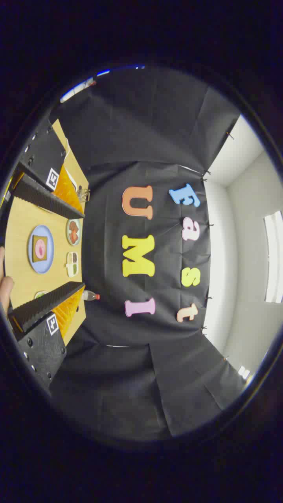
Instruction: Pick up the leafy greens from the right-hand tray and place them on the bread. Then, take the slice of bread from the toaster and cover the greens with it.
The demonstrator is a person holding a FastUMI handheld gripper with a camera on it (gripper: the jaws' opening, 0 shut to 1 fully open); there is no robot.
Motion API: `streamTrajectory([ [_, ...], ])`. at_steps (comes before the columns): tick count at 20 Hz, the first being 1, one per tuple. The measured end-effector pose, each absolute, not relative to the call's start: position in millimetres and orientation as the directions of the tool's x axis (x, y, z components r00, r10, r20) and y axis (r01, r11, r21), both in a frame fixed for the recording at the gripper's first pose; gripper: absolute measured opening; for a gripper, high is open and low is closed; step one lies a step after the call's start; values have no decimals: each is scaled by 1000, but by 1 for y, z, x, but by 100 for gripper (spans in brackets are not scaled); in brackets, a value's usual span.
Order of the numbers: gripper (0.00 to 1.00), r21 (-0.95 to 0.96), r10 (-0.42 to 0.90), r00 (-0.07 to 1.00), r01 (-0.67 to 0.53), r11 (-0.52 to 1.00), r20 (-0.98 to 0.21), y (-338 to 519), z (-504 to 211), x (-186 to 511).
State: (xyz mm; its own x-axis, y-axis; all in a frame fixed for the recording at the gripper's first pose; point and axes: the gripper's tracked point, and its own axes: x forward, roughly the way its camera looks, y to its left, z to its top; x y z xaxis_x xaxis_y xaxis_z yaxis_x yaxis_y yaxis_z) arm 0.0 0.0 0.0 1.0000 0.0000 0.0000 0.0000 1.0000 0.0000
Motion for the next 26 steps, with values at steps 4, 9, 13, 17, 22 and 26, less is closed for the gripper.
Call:
streamTrajectory([
  [4, 97, -8, -53, 999, 53, 999, 11, -18, 2, -4],
  [9, 97, -2, -32, 999, 32, 999, 11, -21, 1, -7],
  [13, 97, 10, -35, 999, 36, 999, -5, -32, -2, -3],
  [17, 97, 28, -48, 999, 49, 998, -25, -46, -10, 6],
  [22, 96, 26, -81, 993, 83, 996, -89, -71, -33, 31],
  [26, 96, -17, -138, 976, 137, 990, -169, -103, -61, 56],
])
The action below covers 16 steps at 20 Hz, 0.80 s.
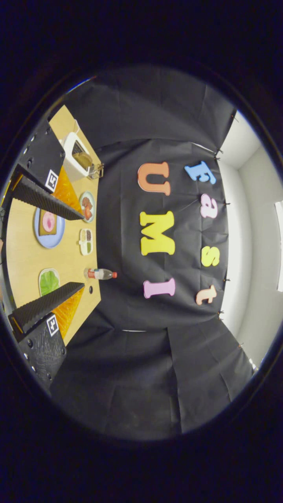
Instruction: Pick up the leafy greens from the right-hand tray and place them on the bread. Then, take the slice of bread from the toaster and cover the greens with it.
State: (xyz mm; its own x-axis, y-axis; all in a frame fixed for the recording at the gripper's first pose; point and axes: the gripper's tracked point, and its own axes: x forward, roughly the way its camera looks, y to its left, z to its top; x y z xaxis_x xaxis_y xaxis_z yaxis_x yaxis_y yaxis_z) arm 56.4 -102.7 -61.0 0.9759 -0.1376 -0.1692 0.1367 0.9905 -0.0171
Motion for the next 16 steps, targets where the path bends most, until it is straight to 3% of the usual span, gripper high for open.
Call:
streamTrajectory([
  [6, 97, -38, -217, 913, 217, 975, -345, -160, -120, 105],
  [9, 97, 5, -179, 886, 200, 980, -427, -182, -155, 133],
  [16, 96, 45, -192, 750, 284, 958, -633, -250, -248, 181],
])
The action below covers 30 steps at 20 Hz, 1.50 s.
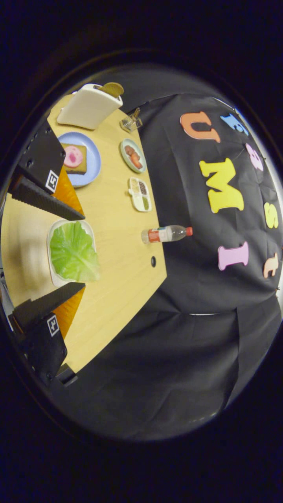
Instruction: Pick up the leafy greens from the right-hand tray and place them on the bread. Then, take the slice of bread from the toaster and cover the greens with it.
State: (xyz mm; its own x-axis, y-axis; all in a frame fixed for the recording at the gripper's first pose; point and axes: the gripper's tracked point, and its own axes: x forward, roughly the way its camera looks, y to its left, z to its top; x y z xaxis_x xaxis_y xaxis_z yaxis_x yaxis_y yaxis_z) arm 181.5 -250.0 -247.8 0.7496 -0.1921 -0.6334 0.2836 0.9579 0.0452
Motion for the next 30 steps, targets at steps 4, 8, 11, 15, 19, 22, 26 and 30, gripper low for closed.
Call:
streamTrajectory([
  [4, 96, 45, -162, 683, 275, 960, -712, -260, -293, 206],
  [8, 90, 1, -154, 602, 249, 969, -783, -260, -331, 219],
  [11, 88, 1, -145, 559, 253, 967, -816, -261, -346, 216],
  [15, 87, -45, -173, 537, 242, 969, -826, -262, -347, 210],
  [19, 54, -39, -168, 526, 249, 968, -834, -257, -343, 212],
  [22, 43, -51, -186, 521, 261, 964, -833, -256, -345, 210],
  [26, 0, -71, -215, 519, 283, 957, -827, -257, -341, 206],
  [30, 0, -15, -175, 591, 266, 964, -787, -244, -308, 201],
])
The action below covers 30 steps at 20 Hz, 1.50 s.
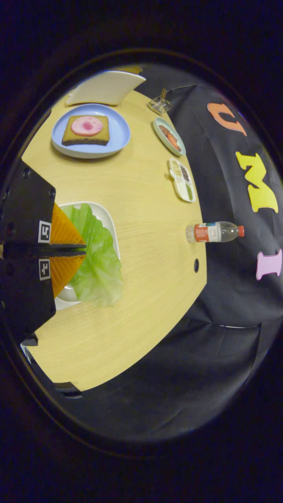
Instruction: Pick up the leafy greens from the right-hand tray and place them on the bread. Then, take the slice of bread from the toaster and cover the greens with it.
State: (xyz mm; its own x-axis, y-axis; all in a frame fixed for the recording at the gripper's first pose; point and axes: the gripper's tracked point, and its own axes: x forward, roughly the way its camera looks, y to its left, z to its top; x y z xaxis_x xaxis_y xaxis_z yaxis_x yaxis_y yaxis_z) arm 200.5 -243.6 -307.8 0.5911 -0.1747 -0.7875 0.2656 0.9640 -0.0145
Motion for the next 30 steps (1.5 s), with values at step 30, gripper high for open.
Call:
streamTrajectory([
  [30, 0, 43, 2, 747, 35, 998, -665, 20, -255, 223],
])
